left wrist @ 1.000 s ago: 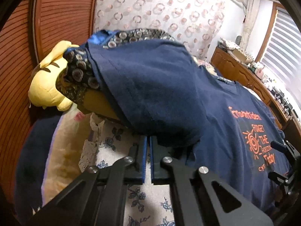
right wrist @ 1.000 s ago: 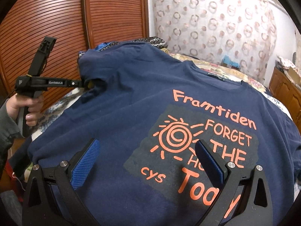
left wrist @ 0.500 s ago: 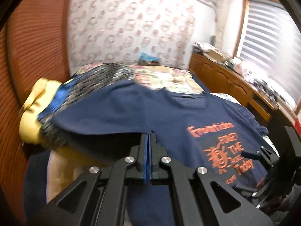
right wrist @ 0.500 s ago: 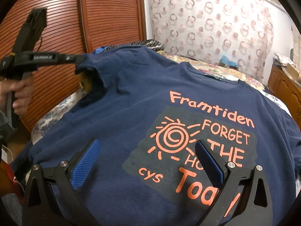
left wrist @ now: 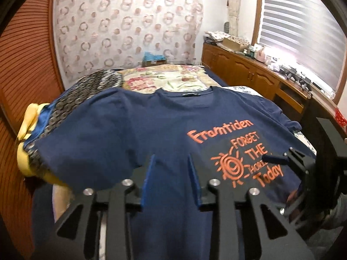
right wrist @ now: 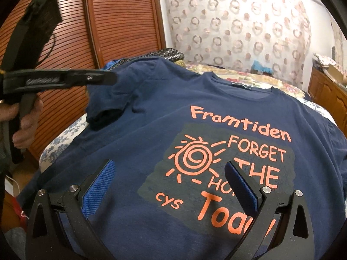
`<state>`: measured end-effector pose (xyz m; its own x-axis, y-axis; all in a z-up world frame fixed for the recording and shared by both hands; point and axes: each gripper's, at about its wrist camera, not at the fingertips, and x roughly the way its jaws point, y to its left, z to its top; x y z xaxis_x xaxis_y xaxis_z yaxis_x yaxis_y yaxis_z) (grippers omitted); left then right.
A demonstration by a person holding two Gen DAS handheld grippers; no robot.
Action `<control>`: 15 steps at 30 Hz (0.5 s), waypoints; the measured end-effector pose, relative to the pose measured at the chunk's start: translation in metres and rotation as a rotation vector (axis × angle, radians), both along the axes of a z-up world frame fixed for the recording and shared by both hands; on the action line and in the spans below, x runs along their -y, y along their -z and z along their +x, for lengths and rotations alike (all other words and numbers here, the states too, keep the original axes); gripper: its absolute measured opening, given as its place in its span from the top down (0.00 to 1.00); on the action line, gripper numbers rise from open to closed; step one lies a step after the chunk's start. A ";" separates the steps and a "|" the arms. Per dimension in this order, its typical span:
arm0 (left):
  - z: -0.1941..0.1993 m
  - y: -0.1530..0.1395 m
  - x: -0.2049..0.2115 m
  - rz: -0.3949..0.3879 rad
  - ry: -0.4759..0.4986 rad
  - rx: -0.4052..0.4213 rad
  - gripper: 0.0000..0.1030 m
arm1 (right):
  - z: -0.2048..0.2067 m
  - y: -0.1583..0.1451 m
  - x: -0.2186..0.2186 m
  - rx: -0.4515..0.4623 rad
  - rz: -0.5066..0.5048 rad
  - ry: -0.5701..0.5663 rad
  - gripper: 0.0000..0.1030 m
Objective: Fold small clothes
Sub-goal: 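Open the left gripper and move it back to the folded side, then grasp the folded side with the left gripper, fold further inward, release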
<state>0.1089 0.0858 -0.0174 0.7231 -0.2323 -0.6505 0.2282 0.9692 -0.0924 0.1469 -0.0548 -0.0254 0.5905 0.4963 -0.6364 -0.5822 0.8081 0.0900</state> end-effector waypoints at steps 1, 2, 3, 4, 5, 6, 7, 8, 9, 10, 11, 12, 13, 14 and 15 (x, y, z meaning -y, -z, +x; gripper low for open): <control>-0.006 -0.001 -0.008 -0.003 -0.024 0.009 0.59 | 0.000 0.000 0.000 -0.001 -0.001 0.000 0.00; -0.009 -0.001 -0.017 -0.003 -0.043 0.013 0.50 | 0.000 0.000 0.000 -0.001 -0.001 0.000 0.00; -0.013 0.000 -0.025 -0.003 -0.064 0.017 0.43 | 0.000 0.000 0.000 0.000 -0.001 0.000 0.00; -0.017 0.002 -0.036 -0.006 -0.087 0.018 0.42 | 0.000 0.000 0.000 0.000 -0.001 0.000 0.00; -0.019 0.005 -0.045 -0.011 -0.108 0.013 0.42 | 0.000 0.000 0.000 0.000 -0.001 0.000 0.00; -0.019 0.008 -0.054 -0.017 -0.127 0.004 0.42 | 0.000 0.000 0.000 0.000 -0.002 -0.001 0.00; -0.019 0.014 -0.067 -0.025 -0.158 -0.010 0.42 | 0.000 0.000 0.000 0.000 0.000 0.000 0.00; -0.019 0.019 -0.077 -0.029 -0.184 -0.021 0.42 | 0.000 0.000 0.000 0.000 -0.001 0.001 0.00; -0.018 0.022 -0.082 -0.034 -0.199 -0.029 0.42 | 0.000 0.000 0.000 0.000 -0.001 0.001 0.00; -0.016 0.031 -0.091 -0.052 -0.217 -0.046 0.42 | 0.000 0.000 0.000 0.000 0.000 0.001 0.00; -0.014 0.035 -0.096 -0.064 -0.227 -0.058 0.42 | 0.000 0.000 0.000 0.000 -0.001 0.001 0.00; -0.012 0.040 -0.099 -0.073 -0.235 -0.068 0.42 | 0.000 0.000 0.000 0.000 -0.001 0.000 0.00; -0.010 0.046 -0.100 -0.084 -0.236 -0.075 0.42 | 0.000 0.000 0.000 0.000 0.000 0.000 0.00; -0.008 0.051 -0.101 -0.096 -0.230 -0.082 0.42 | 0.000 0.000 0.000 0.000 0.000 0.001 0.00; -0.005 0.057 -0.101 -0.114 -0.227 -0.092 0.42 | 0.000 0.000 0.000 -0.001 0.000 0.001 0.00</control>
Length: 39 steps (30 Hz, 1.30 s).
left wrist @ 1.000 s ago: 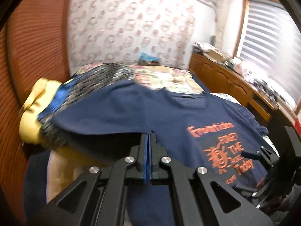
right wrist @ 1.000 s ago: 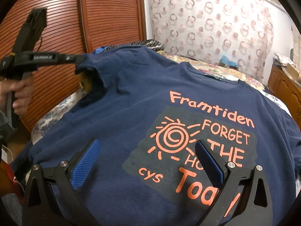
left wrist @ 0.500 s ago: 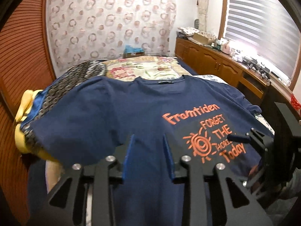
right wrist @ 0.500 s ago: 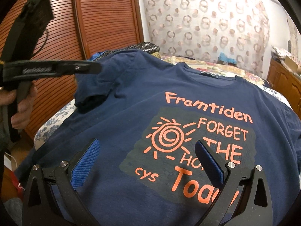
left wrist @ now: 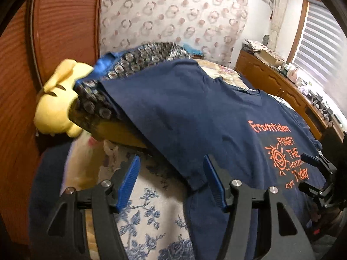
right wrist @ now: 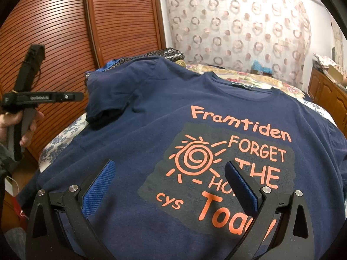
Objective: Fold small clothes
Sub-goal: 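Grasp the folded side with the left gripper, fold further inward, release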
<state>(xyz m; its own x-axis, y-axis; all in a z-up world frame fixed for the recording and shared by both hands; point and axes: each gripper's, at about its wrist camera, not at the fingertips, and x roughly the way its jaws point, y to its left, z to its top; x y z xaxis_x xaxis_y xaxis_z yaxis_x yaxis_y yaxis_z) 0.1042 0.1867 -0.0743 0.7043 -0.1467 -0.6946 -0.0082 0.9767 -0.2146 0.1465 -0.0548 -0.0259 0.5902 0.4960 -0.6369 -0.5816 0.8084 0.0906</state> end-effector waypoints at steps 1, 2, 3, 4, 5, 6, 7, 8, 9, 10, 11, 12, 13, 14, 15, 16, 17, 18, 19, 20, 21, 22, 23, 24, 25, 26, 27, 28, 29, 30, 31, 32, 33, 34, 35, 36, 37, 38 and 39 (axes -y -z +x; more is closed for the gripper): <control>0.003 0.004 0.003 -0.016 0.002 -0.007 0.42 | 0.000 0.000 0.000 0.000 0.000 0.001 0.00; 0.006 0.009 0.003 -0.030 0.004 -0.016 0.42 | 0.000 0.000 0.000 0.001 0.000 0.001 0.00; 0.008 0.012 0.004 -0.040 0.007 -0.021 0.42 | 0.000 0.000 0.000 0.000 0.001 0.001 0.00; 0.010 0.016 0.003 -0.057 0.009 -0.020 0.42 | 0.000 0.000 0.000 0.000 0.001 0.000 0.00; 0.011 0.018 0.003 -0.070 0.012 -0.017 0.42 | 0.000 0.000 0.000 0.000 0.001 0.000 0.00; 0.012 0.021 0.002 -0.087 0.008 -0.014 0.42 | 0.000 0.000 0.000 0.000 0.001 0.001 0.00; 0.014 0.022 0.001 -0.098 0.004 -0.010 0.42 | 0.000 0.000 0.000 0.000 0.001 0.000 0.00; 0.014 0.023 0.000 -0.111 0.004 -0.002 0.42 | 0.000 0.000 -0.001 0.001 0.001 0.000 0.00; 0.015 0.023 -0.002 -0.129 0.005 0.009 0.50 | 0.000 0.000 0.000 0.001 0.001 0.000 0.00; 0.016 0.023 -0.004 -0.151 0.007 0.015 0.55 | 0.000 0.000 0.000 0.001 0.001 0.000 0.00; 0.016 0.023 -0.005 -0.169 0.011 0.017 0.66 | 0.000 0.000 0.000 0.001 0.001 0.000 0.00; 0.017 0.022 -0.006 -0.181 0.015 0.017 0.85 | 0.000 0.000 0.000 0.000 0.002 0.000 0.00; 0.015 0.020 -0.005 -0.189 0.029 0.022 0.90 | 0.000 0.000 0.000 0.000 0.002 0.001 0.00; 0.014 0.017 -0.002 -0.176 0.030 0.030 0.98 | 0.000 0.000 0.000 0.000 0.003 0.001 0.00; 0.012 0.011 0.001 -0.154 0.030 0.045 1.00 | 0.000 0.000 -0.001 0.001 0.002 0.001 0.00; 0.009 0.005 0.006 -0.125 0.032 0.060 1.00 | 0.000 0.000 0.000 0.001 0.001 0.001 0.00; 0.008 -0.002 0.011 -0.093 0.029 0.072 1.00 | 0.000 0.000 0.000 0.001 0.001 0.001 0.00; 0.007 -0.008 0.016 -0.060 0.026 0.080 1.00 | 0.000 0.000 -0.001 0.001 0.001 0.001 0.00; 0.008 -0.016 0.023 -0.020 0.024 0.087 1.00 | 0.000 -0.001 0.000 0.001 0.001 0.001 0.00; 0.010 -0.023 0.028 0.003 0.027 0.093 1.00 | 0.000 -0.001 0.000 0.001 0.002 0.001 0.00; 0.013 -0.030 0.033 0.015 0.039 0.100 1.00 | 0.000 -0.001 0.000 0.003 0.003 0.002 0.00; 0.014 -0.039 0.041 0.021 0.067 0.110 1.00 | 0.001 0.000 0.000 0.004 0.005 0.002 0.00; 0.015 -0.046 0.048 0.048 0.076 0.106 0.99 | 0.001 0.000 0.001 0.004 0.008 0.002 0.00; 0.016 -0.052 0.055 0.082 0.069 0.102 0.99 | 0.001 0.001 0.001 0.002 0.009 0.002 0.00; 0.016 -0.056 0.060 0.097 0.076 0.107 0.99 | 0.001 0.001 0.001 0.000 0.010 0.003 0.00; 0.015 -0.060 0.064 0.099 0.096 0.118 0.99 | 0.001 0.001 0.001 0.000 0.011 0.003 0.00; 0.014 -0.064 0.068 0.097 0.116 0.133 0.99 | 0.001 0.002 0.001 0.000 0.012 0.002 0.00; 0.015 -0.067 0.074 0.105 0.128 0.139 0.99 | 0.001 0.001 0.001 0.001 0.011 0.001 0.00; 0.020 -0.068 0.080 0.110 0.144 0.135 0.99 | 0.000 0.001 0.001 0.003 0.012 0.002 0.00; 0.025 -0.069 0.085 0.108 0.156 0.128 0.99 | 0.000 0.000 0.001 0.009 0.015 0.006 0.00; 0.031 -0.069 0.093 0.109 0.180 0.116 0.99 | -0.001 0.000 0.003 0.011 0.018 0.009 0.00; 0.037 -0.069 0.101 0.109 0.207 0.105 0.99 | -0.001 -0.001 0.005 0.015 0.020 0.017 0.00; 0.043 -0.068 0.111 0.109 0.239 0.087 0.95 | -0.002 -0.002 0.008 0.018 0.018 0.030 0.00; 0.048 -0.066 0.123 0.115 0.269 0.066 0.93 | 0.000 -0.003 0.013 0.019 0.014 0.054 0.00; 0.050 -0.065 0.129 0.122 0.283 0.058 0.88 | 0.002 -0.004 0.017 0.017 0.015 0.068 0.00; 0.050 -0.064 0.135 0.132 0.300 0.053 0.82 | 0.004 -0.005 0.023 0.013 0.021 0.084 0.00; 0.047 -0.064 0.140 0.145 0.319 0.055 0.79 | 0.008 -0.006 0.031 0.004 0.034 0.103 0.00; 0.043 -0.064 0.143 0.149 0.331 0.061 0.70 | 0.011 -0.007 0.038 -0.004 0.043 0.117 0.00; 0.038 -0.066 0.145 0.148 0.334 0.066 0.61 | 0.014 -0.009 0.045 -0.010 0.056 0.131 0.00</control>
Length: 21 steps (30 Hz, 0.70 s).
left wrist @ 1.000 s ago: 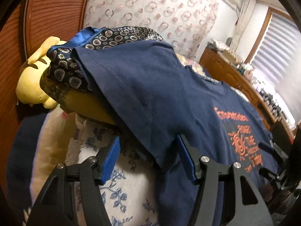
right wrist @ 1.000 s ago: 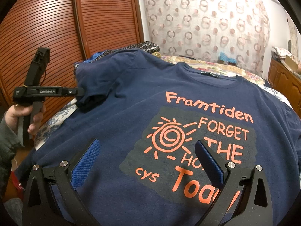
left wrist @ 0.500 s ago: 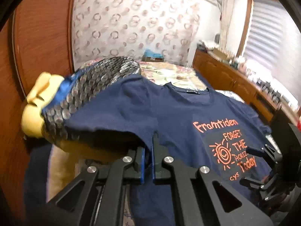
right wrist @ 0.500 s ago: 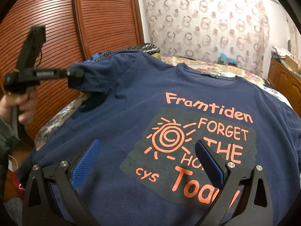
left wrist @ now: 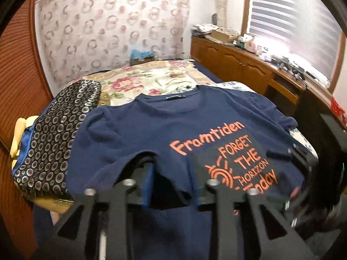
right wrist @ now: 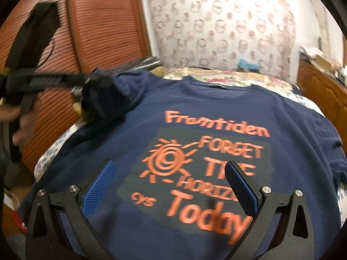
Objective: Fold small clothes
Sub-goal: 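Grasp the folded side with the left gripper, fold further inward, release, then grasp the shirt side nearest the right gripper and fold it toward the print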
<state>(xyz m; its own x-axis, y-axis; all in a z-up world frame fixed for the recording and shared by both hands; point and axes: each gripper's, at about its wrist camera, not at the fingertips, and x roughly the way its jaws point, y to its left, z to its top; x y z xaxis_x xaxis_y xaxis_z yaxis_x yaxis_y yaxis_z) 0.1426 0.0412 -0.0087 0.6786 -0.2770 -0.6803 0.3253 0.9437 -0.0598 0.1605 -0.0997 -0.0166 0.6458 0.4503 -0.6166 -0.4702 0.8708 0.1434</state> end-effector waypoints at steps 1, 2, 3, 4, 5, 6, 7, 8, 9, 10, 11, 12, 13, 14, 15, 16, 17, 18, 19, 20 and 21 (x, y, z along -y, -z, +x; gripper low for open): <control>-0.005 -0.001 -0.001 -0.007 0.006 0.004 0.60 | 0.002 -0.002 0.005 0.000 0.006 0.010 0.00; -0.010 -0.002 -0.003 -0.014 0.010 0.006 0.57 | 0.003 -0.003 0.009 0.001 0.008 0.016 0.00; -0.014 -0.003 -0.007 -0.019 0.012 0.006 0.53 | 0.005 -0.005 0.011 0.003 0.008 0.018 0.00; -0.020 -0.004 -0.013 -0.027 0.007 0.006 0.51 | 0.006 -0.007 0.013 0.007 0.005 0.018 0.00; -0.025 -0.004 -0.018 -0.034 0.002 0.008 0.47 | 0.007 -0.008 0.013 0.011 0.000 0.015 0.00; -0.029 -0.004 -0.021 -0.036 -0.006 0.011 0.44 | 0.007 -0.009 0.012 0.013 -0.003 0.010 0.00; -0.035 -0.004 -0.026 -0.033 -0.018 0.017 0.43 | 0.008 -0.011 0.010 0.014 -0.006 -0.001 0.00; -0.041 -0.004 -0.032 -0.029 -0.029 0.019 0.43 | 0.009 -0.012 0.008 0.014 -0.008 -0.009 0.00; -0.045 -0.004 -0.035 -0.030 -0.034 0.020 0.43 | 0.010 -0.013 0.005 0.014 -0.012 -0.021 0.00; -0.052 -0.004 -0.041 -0.039 -0.035 0.022 0.43 | 0.013 -0.014 0.003 0.014 -0.014 -0.030 0.00; -0.057 -0.004 -0.044 -0.042 -0.034 0.026 0.43 | 0.014 -0.014 0.000 0.013 -0.016 -0.040 0.00; -0.061 -0.004 -0.046 -0.039 -0.037 0.032 0.43 | 0.015 -0.016 -0.005 0.014 -0.018 -0.056 0.00; -0.067 -0.004 -0.051 -0.029 -0.051 0.040 0.43 | 0.016 -0.018 -0.009 0.014 -0.016 -0.070 0.00; -0.068 -0.003 -0.053 -0.022 -0.062 0.043 0.43 | 0.017 -0.019 -0.012 0.013 -0.014 -0.083 0.00; -0.071 -0.001 -0.056 -0.014 -0.075 0.048 0.43 | 0.019 -0.021 -0.017 0.013 -0.014 -0.097 0.00; -0.075 0.001 -0.059 -0.007 -0.087 0.052 0.43 | 0.021 -0.023 -0.024 0.013 -0.016 -0.119 0.01; -0.078 0.003 -0.063 -0.002 -0.099 0.056 0.43 | 0.022 -0.025 -0.031 0.014 -0.020 -0.142 0.02; -0.080 0.007 -0.066 0.002 -0.107 0.055 0.43 | 0.024 -0.026 -0.037 0.013 -0.023 -0.161 0.03; -0.083 0.012 -0.071 0.004 -0.120 0.054 0.43 | 0.026 -0.027 -0.046 0.012 -0.029 -0.190 0.05; -0.086 0.016 -0.075 0.002 -0.131 0.050 0.43 | 0.028 -0.028 -0.057 0.007 -0.035 -0.224 0.06; -0.087 0.020 -0.078 -0.001 -0.137 0.046 0.43 | 0.031 -0.028 -0.069 -0.004 -0.036 -0.262 0.09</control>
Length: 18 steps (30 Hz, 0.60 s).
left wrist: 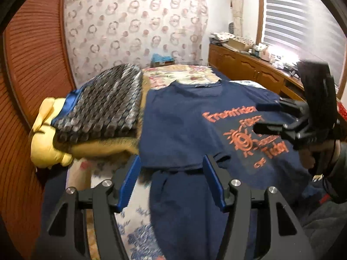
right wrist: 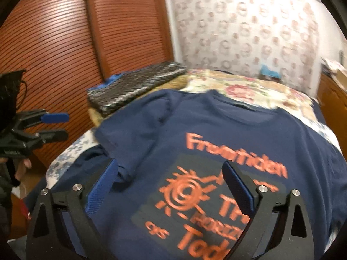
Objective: Fold small clothes
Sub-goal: 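Grasp the shirt side nearest the right gripper and fold it toward the print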
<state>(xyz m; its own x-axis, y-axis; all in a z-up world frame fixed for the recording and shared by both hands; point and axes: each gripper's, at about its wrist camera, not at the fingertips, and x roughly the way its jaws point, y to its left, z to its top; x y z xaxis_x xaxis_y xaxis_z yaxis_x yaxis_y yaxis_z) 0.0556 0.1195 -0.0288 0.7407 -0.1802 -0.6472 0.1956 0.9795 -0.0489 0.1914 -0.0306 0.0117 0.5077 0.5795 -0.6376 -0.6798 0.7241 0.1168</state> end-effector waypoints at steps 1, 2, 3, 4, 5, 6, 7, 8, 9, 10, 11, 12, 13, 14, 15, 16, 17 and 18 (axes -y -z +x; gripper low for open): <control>-0.002 0.006 -0.005 -0.008 -0.014 -0.007 0.43 | 0.002 0.001 -0.007 -0.010 -0.001 -0.023 0.12; -0.003 0.010 -0.009 -0.015 -0.023 -0.014 0.43 | 0.004 0.003 -0.018 -0.024 -0.004 -0.052 0.14; -0.004 0.014 -0.014 -0.021 -0.033 -0.019 0.43 | 0.006 0.005 -0.030 -0.038 -0.007 -0.081 0.18; -0.005 0.018 -0.020 -0.030 -0.049 -0.023 0.43 | 0.009 0.008 -0.042 -0.051 -0.011 -0.110 0.24; -0.007 0.021 -0.025 -0.039 -0.065 -0.025 0.43 | 0.012 0.012 -0.057 -0.066 -0.021 -0.137 0.26; -0.008 0.023 -0.029 -0.047 -0.076 -0.025 0.43 | 0.013 0.015 -0.065 -0.074 -0.027 -0.149 0.31; -0.009 0.025 -0.033 -0.052 -0.084 -0.027 0.43 | 0.016 0.020 -0.078 -0.090 -0.039 -0.168 0.34; -0.010 0.028 -0.037 -0.055 -0.092 -0.028 0.43 | 0.018 0.024 -0.088 -0.101 -0.045 -0.184 0.35; -0.011 0.031 -0.040 -0.053 -0.101 -0.031 0.43 | 0.020 0.027 -0.096 -0.111 -0.052 -0.198 0.38; -0.012 0.033 -0.043 -0.052 -0.107 -0.035 0.43 | 0.021 0.032 -0.107 -0.116 -0.068 -0.216 0.38; -0.013 0.036 -0.045 -0.050 -0.111 -0.039 0.43 | 0.020 0.036 -0.115 -0.117 -0.079 -0.228 0.39; -0.013 0.039 -0.046 -0.049 -0.114 -0.043 0.43 | 0.021 0.039 -0.125 -0.118 -0.092 -0.243 0.40; -0.013 0.043 -0.048 -0.048 -0.117 -0.050 0.43 | 0.021 0.041 -0.130 -0.120 -0.099 -0.253 0.41; -0.013 0.046 -0.048 -0.049 -0.120 -0.056 0.43 | 0.022 0.044 -0.137 -0.123 -0.111 -0.265 0.41; -0.013 0.049 -0.049 -0.048 -0.123 -0.063 0.43 | 0.023 0.046 -0.142 -0.126 -0.121 -0.272 0.42; -0.012 0.053 -0.049 -0.048 -0.127 -0.073 0.43 | 0.023 0.049 -0.148 -0.123 -0.138 -0.280 0.42; -0.012 0.055 -0.049 -0.049 -0.129 -0.077 0.43 | 0.023 0.051 -0.152 -0.117 -0.152 -0.285 0.43; -0.012 0.058 -0.049 -0.052 -0.132 -0.082 0.43 | 0.022 0.053 -0.157 -0.108 -0.174 -0.294 0.45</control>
<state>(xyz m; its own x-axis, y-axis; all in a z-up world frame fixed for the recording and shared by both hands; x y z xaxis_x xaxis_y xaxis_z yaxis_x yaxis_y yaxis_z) 0.0434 0.1690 -0.0866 0.7054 -0.1198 -0.6986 0.0589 0.9921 -0.1107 0.2132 0.1263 -0.0410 0.2599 0.5688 -0.7803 -0.8523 0.5149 0.0915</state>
